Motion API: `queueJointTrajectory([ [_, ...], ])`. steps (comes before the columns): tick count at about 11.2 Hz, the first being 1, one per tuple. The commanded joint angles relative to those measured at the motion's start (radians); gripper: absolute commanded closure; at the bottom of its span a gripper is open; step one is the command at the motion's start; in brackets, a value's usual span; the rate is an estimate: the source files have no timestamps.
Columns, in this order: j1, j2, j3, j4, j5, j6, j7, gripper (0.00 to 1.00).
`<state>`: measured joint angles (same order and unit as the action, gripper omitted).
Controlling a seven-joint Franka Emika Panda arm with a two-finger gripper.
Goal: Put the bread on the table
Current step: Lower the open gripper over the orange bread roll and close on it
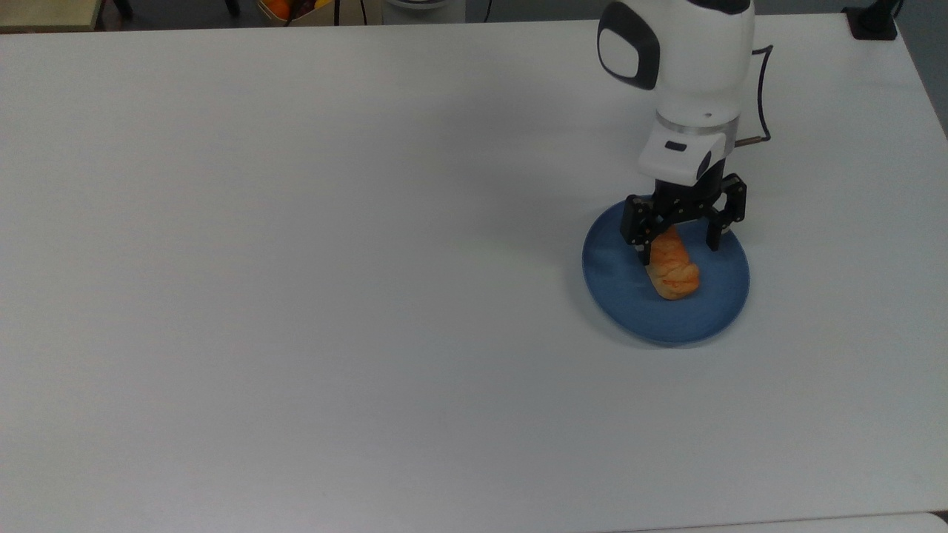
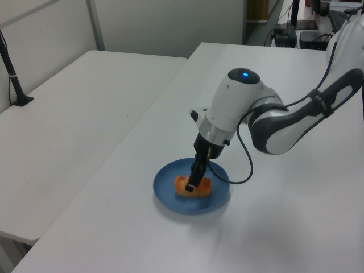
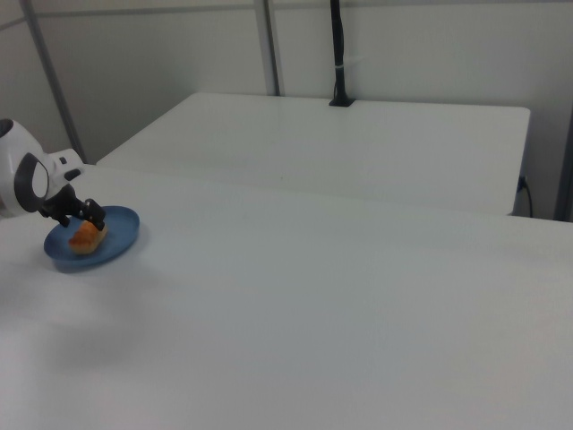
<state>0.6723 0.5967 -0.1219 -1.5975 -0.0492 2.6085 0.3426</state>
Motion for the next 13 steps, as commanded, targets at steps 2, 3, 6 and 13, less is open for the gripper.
queueJointTrajectory([
  [2,0.009,0.043,-0.013,0.013,-0.011,0.053,0.024,0.01],
  [3,0.009,0.043,-0.013,0.013,-0.011,0.053,0.024,0.1],
  [6,0.007,0.041,-0.013,0.013,-0.011,0.051,0.023,0.59],
  [13,0.007,-0.021,-0.015,-0.002,-0.009,0.029,0.023,0.97],
])
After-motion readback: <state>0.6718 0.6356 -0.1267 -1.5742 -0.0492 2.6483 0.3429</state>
